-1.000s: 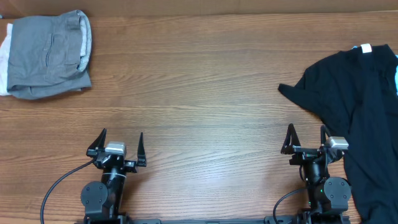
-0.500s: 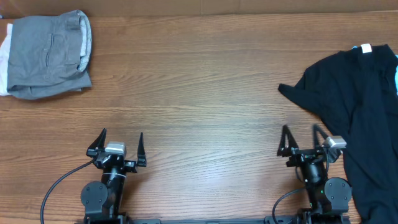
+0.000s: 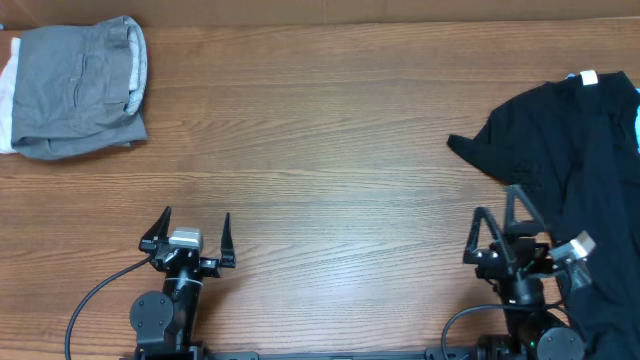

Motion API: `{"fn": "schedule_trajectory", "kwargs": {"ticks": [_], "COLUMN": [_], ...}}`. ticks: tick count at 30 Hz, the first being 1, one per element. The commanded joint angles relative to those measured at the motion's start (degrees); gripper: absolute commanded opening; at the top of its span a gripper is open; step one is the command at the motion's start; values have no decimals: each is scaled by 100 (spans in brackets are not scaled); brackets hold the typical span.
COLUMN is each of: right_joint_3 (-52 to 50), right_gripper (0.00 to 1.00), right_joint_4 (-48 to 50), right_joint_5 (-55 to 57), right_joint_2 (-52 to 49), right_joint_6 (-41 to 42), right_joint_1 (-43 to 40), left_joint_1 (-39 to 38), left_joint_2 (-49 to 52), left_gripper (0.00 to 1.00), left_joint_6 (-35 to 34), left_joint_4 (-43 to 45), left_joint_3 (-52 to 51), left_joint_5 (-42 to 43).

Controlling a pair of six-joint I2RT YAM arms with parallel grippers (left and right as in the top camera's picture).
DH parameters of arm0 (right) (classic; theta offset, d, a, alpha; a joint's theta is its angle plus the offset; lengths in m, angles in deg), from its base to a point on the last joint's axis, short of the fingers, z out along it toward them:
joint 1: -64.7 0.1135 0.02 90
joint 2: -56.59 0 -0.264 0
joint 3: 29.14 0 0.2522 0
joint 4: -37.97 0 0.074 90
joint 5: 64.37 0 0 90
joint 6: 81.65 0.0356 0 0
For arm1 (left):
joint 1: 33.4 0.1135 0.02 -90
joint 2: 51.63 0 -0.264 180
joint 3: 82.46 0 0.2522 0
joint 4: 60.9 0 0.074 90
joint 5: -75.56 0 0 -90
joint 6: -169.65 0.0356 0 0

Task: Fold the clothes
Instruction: 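Move the right gripper toward the crumpled black T-shirt at right, then grasp the black T-shirt's edge with the right gripper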

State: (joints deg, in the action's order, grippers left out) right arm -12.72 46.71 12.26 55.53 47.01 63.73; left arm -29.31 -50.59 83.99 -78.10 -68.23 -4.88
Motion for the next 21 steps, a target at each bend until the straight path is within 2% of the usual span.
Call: {"fn": "schedule_trajectory", "kwargs": {"ticks": [1, 5, 8, 10, 13, 15, 17, 18, 21], "right_joint_3": [835, 1871, 2951, 3657, 4771, 5845, 6430, 6913, 7322], "right_gripper": [100, 100, 100, 100, 100, 100, 100, 100, 100], "right_joint_4": [-195, -1029, -2135, -2903, -3998, -4966, -5412, -5670, -5727], "right_joint_5": [678, 883, 887, 997, 1355, 1381, 1377, 1384, 1615], "right_joint_2": [-363, -1506, -2922, -3827, -5263, -6660, -7453, -8170, -9053], "right_joint_6": [-726, -1816, -2918, -3359, -3735, -3978, -3978, -3980, -3982], "right_joint_1": [37, 37, 35, -2, -149, -345, -442, -487, -522], "left_joint_1": [4, 4, 4, 4, 4, 4, 4, 4, 4], "left_joint_2": [20, 20, 20, 20, 20, 20, 22, 20, 22], "left_gripper": [100, 100, 100, 100, 100, 100, 100, 100, 100], "left_joint_6": [-116, -116, -114, -116, -116, -116, -116, -116, -116], "left_joint_4": [-15, -15, -15, -15, -15, -15, -15, -15, -15], "left_joint_3": [-20, -20, -20, -20, -20, -20, -20, -20, -20], "left_joint_5": [-59, -59, -59, -59, -59, -59, -59, -59, -59]}}
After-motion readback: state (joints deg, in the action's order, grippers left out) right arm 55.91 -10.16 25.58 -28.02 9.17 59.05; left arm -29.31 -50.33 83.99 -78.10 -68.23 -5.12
